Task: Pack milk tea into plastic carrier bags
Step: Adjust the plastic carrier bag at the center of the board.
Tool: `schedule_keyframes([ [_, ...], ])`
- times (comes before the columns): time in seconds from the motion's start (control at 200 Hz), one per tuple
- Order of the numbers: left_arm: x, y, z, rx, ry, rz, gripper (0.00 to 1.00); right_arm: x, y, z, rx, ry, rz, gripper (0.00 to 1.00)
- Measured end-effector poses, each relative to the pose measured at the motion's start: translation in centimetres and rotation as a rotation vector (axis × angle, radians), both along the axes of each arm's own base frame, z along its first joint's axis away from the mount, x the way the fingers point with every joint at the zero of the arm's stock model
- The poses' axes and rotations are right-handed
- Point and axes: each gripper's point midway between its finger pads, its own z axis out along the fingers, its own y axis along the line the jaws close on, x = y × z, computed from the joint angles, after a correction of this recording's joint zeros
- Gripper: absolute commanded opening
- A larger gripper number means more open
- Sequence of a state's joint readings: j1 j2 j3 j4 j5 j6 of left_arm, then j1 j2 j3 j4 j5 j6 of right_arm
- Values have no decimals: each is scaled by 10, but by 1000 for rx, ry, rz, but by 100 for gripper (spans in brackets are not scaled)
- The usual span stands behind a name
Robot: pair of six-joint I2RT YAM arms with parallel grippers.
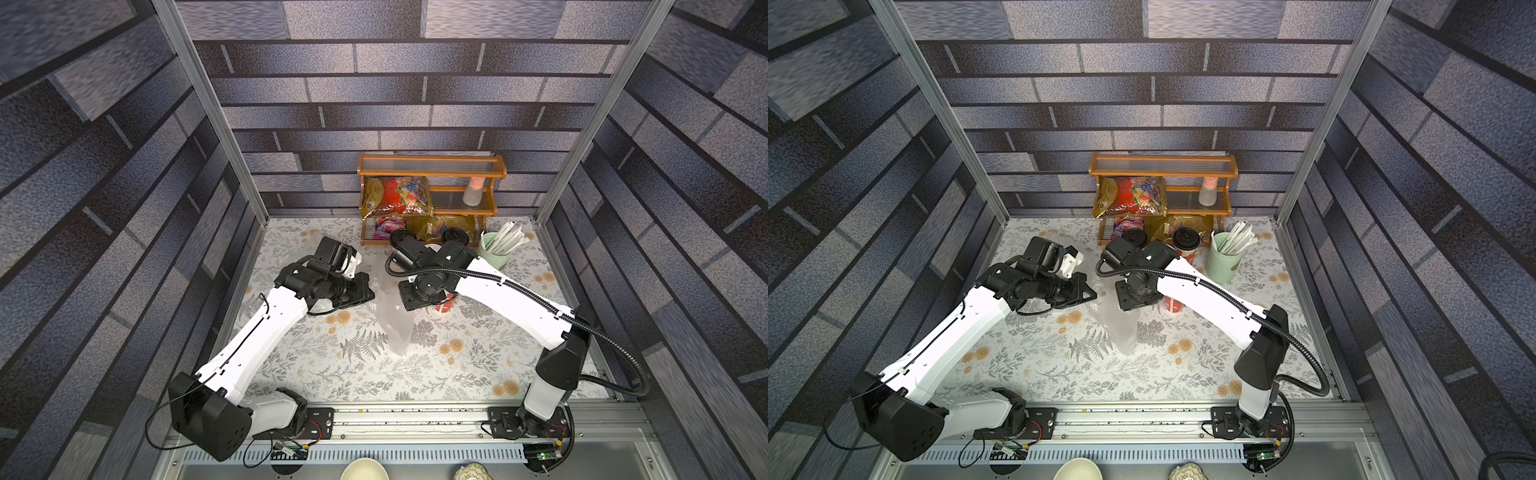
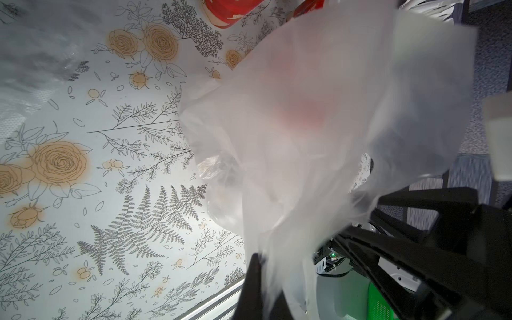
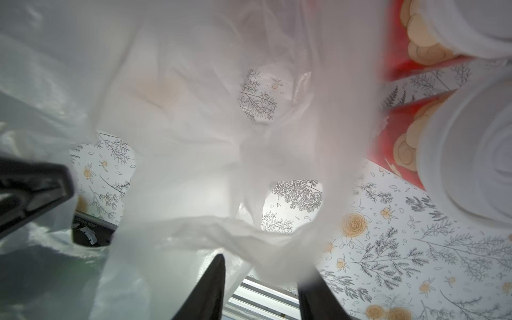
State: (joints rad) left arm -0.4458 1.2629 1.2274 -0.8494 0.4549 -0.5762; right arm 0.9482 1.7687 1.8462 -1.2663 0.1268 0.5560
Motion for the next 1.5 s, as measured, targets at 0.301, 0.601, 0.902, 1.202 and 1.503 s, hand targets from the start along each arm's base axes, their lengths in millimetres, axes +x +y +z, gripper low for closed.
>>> schedule_keyframes([
  [0.301, -3, 1, 3, 19, -1, -17, 0, -2, -9, 29, 21, -23, 9, 69],
  [0.601, 2, -16, 12, -93, -19, -37, 0, -7, 6, 76, 235, -56, -90, 89],
  [0.902, 4, -31, 14, -194, -10, -53, 0, 9, 30, 35, 181, 11, -166, 89],
  [1.202, 3, -33, 13, -203, -6, -59, 0, 15, 20, 0, 22, 29, -176, 81],
  [1.503, 0, -27, 10, -160, 5, -56, 0, 5, -11, -9, -113, 28, -128, 45],
])
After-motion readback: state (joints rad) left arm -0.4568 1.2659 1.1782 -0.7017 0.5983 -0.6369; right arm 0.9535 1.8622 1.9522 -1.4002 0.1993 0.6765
